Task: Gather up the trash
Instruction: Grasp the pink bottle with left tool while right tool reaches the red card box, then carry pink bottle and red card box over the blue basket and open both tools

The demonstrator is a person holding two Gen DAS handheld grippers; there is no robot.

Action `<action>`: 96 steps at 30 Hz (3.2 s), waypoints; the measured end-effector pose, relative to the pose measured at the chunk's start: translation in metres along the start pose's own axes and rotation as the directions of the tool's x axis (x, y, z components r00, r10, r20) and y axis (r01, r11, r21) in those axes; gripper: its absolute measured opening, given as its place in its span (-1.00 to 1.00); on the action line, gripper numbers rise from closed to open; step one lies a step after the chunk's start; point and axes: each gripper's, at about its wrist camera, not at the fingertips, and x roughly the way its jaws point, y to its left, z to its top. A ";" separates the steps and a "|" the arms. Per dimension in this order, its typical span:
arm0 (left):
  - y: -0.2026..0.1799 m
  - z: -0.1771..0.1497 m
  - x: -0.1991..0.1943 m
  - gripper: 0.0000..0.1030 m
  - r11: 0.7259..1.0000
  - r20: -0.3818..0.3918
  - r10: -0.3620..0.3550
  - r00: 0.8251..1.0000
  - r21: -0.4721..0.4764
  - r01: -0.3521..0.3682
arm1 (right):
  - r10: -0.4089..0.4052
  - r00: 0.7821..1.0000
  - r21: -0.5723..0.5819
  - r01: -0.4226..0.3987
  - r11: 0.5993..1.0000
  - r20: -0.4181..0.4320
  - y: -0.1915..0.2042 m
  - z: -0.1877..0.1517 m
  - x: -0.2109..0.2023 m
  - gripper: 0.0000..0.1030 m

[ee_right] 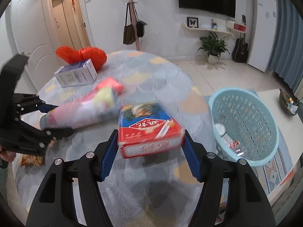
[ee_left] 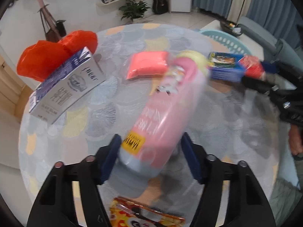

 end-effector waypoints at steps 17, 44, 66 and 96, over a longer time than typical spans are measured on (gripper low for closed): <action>0.000 -0.050 -0.053 -0.09 0.940 0.245 -0.104 0.964 -0.292 0.175 | 0.026 0.998 0.027 -0.024 0.999 -0.057 0.002 -0.007 0.009 0.41; -0.014 -0.024 0.007 -0.09 0.891 0.141 -0.006 0.990 -0.448 0.069 | -0.011 0.995 0.059 0.017 0.998 -0.102 0.003 0.004 0.024 0.47; -0.048 0.066 -0.075 -0.10 0.935 0.382 -0.026 0.924 -0.319 0.158 | -0.160 0.981 0.062 0.154 0.986 0.107 -0.038 0.058 -0.034 0.10; -0.151 0.208 0.091 -0.08 0.904 0.140 -0.289 0.947 -0.284 0.318 | -0.289 0.938 0.494 0.348 0.797 -0.194 -0.264 0.020 0.045 0.12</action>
